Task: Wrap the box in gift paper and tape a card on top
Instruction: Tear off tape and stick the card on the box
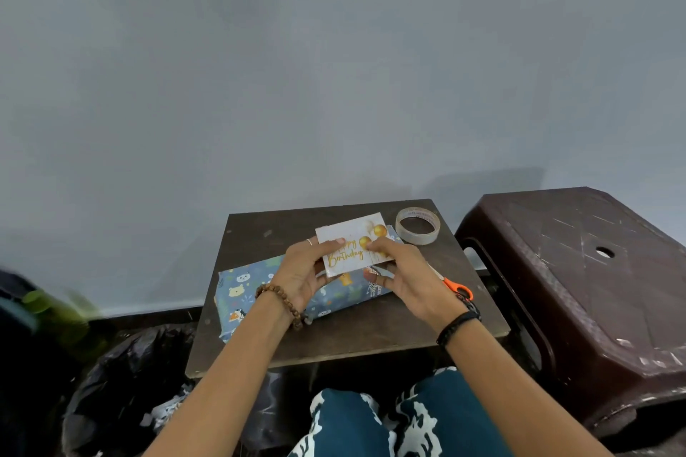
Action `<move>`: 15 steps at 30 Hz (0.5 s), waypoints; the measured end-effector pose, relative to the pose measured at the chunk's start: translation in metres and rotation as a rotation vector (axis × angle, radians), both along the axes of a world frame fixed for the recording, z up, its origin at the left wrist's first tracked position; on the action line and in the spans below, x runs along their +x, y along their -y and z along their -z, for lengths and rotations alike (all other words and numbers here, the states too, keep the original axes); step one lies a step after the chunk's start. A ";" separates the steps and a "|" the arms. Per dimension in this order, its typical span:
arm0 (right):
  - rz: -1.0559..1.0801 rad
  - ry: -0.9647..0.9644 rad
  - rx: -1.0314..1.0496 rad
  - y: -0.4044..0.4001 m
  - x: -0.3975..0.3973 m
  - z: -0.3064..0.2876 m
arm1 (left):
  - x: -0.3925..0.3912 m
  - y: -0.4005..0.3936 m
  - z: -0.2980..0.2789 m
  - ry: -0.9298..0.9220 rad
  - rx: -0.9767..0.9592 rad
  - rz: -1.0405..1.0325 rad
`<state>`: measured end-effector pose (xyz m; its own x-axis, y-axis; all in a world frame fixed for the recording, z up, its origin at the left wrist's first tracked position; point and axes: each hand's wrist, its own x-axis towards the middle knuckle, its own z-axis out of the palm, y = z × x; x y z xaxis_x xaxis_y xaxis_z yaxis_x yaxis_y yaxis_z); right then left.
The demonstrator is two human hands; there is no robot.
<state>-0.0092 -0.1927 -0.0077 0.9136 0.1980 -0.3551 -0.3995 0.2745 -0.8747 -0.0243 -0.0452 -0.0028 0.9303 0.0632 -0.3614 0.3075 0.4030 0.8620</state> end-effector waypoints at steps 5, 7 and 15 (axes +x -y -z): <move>-0.054 -0.014 0.002 -0.006 0.009 0.009 | 0.005 -0.006 0.008 -0.012 -0.041 -0.031; -0.091 -0.024 -0.001 -0.010 0.012 0.013 | 0.004 -0.009 0.010 -0.008 -0.056 0.002; -0.166 -0.033 -0.062 -0.025 0.020 0.018 | 0.003 -0.028 0.021 -0.051 0.007 -0.034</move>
